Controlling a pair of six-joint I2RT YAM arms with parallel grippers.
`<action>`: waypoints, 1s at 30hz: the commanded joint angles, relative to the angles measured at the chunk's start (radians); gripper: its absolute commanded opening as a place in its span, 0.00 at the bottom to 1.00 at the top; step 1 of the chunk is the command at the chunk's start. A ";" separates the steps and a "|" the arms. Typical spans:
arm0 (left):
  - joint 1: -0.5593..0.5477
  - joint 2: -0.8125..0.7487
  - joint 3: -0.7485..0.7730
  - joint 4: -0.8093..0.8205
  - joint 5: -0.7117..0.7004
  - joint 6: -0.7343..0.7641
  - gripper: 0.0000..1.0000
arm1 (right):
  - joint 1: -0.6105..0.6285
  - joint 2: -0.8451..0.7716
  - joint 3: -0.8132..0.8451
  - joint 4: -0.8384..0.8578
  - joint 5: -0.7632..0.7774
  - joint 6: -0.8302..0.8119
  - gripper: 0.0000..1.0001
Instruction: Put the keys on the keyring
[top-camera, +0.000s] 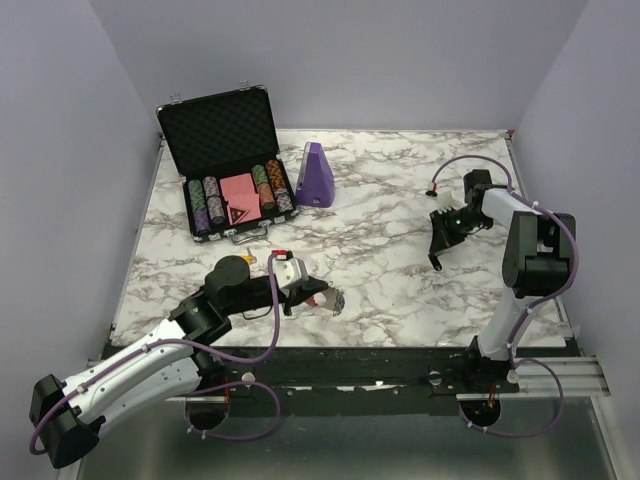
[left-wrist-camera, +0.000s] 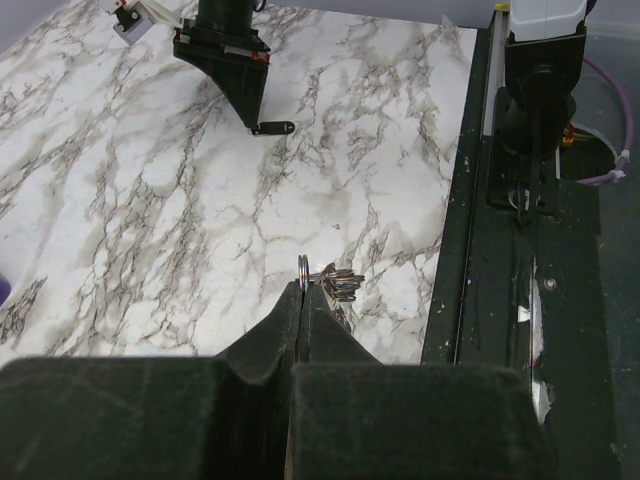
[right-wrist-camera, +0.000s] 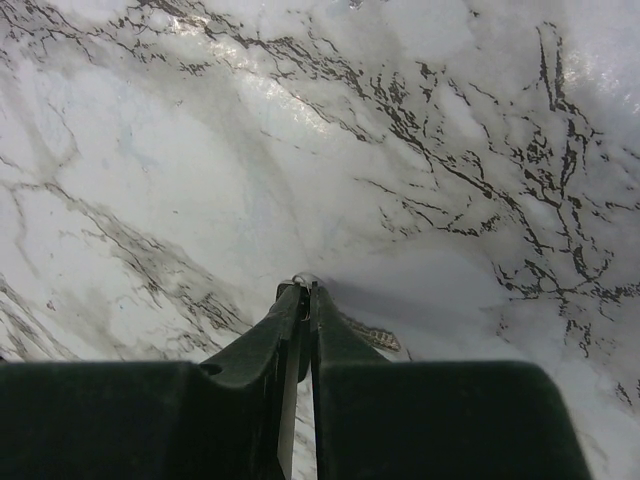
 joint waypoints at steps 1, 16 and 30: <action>-0.004 -0.007 0.022 0.017 0.001 0.011 0.00 | 0.003 0.029 0.030 -0.026 -0.023 -0.006 0.15; -0.004 -0.009 0.022 0.015 -0.001 0.011 0.00 | 0.005 0.021 0.047 -0.062 -0.029 -0.020 0.19; -0.004 -0.009 0.022 0.015 -0.001 0.011 0.00 | 0.003 0.049 0.058 -0.083 -0.023 -0.021 0.20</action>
